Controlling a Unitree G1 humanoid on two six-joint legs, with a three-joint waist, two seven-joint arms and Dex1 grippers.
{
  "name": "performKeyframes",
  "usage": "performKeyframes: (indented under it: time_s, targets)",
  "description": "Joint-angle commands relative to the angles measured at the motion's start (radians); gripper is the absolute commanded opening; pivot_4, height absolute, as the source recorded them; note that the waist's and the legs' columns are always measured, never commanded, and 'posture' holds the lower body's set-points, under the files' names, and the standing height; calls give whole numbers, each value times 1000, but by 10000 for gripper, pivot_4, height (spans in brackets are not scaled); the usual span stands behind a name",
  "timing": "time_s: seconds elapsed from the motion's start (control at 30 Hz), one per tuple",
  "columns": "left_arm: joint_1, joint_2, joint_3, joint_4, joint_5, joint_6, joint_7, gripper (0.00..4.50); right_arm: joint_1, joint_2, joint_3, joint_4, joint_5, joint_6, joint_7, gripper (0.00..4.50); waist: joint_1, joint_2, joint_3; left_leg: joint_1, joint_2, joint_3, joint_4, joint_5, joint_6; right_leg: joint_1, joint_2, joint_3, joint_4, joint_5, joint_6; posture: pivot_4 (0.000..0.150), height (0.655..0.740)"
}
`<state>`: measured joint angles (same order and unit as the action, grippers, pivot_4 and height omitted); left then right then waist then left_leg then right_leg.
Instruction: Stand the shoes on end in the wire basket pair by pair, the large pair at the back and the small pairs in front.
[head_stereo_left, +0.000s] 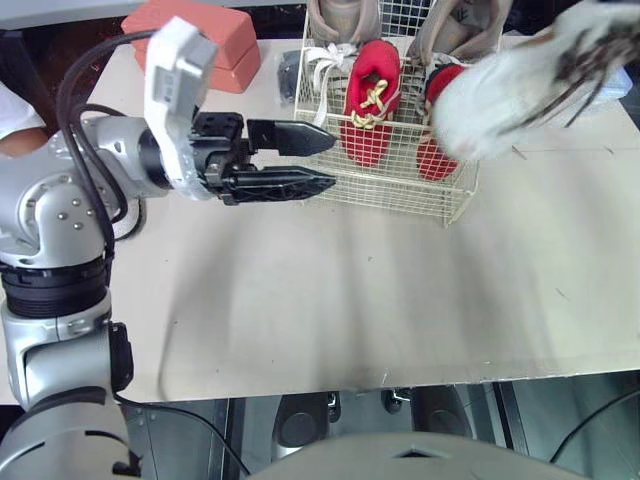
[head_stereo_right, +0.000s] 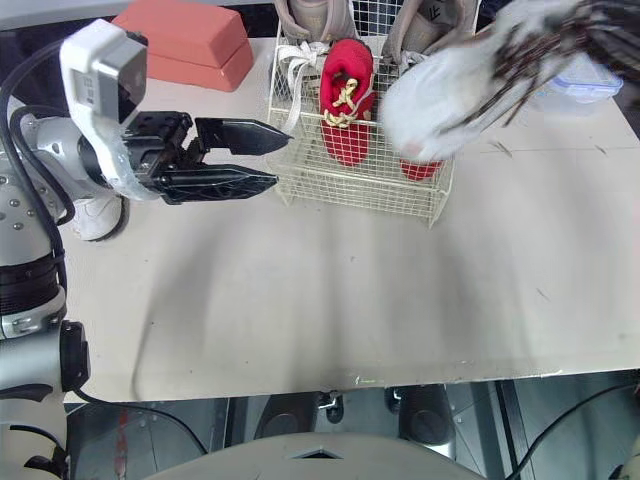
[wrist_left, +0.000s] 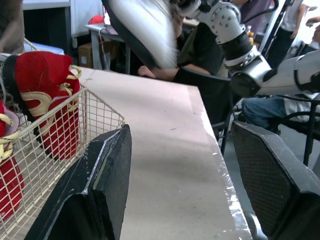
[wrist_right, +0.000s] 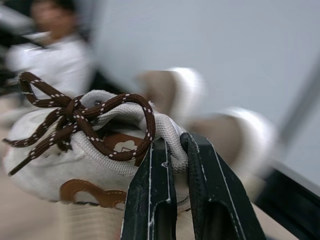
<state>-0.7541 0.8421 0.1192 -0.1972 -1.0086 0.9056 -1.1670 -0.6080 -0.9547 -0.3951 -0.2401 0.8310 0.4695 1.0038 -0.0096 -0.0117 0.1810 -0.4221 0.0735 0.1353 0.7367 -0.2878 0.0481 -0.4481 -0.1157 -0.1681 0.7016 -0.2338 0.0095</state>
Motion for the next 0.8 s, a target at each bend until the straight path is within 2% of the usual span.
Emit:
performKeyframes:
  time_s: [0.03,0.1,0.23,0.37,0.6,0.77,0.8]
  targets:
    - [-40,-12,38,4,-34,-1,-9,34356,-76,10,65,-60,-8,-28,24,412,6,0,0,-1,0,0,0,0,0,0,0,-1,0,0,0,1500,6860]
    - [-49,-21,23,13,-24,-1,-10,34356,-138,35,137,-76,-36,-56,48,412,8,0,0,-3,0,-2,0,0,0,0,0,-2,-2,0,0,1500,6860]
    - [-66,-56,-24,32,3,4,-1,34356,-251,105,292,-72,-190,-190,97,412,6,0,0,-4,0,-3,0,0,0,-1,0,-4,-3,1,-2,1500,6860]
    - [-92,-91,-61,73,48,-5,8,34356,-301,173,370,-46,-308,-338,133,412,8,0,0,-7,0,-5,1,0,0,-2,0,-7,-4,1,-2,1500,6860]
    - [-80,-119,-98,108,134,-46,-10,34356,-362,238,383,-34,-355,-402,120,412,7,0,0,-9,-1,-6,1,0,0,-3,1,-8,-4,2,-4,1500,6860]
    - [-75,-139,-82,122,130,-53,-34,34356,-368,242,373,-31,-363,-407,110,412,6,0,0,-9,-1,-6,1,0,0,-3,1,-8,-4,2,-4,1500,6860]
    - [-80,-146,-77,130,126,-52,-33,31868,-368,242,372,-30,-364,-405,109,107,6,0,0,-9,-1,-6,1,0,0,-3,0,-8,-4,2,-4,1500,6860]
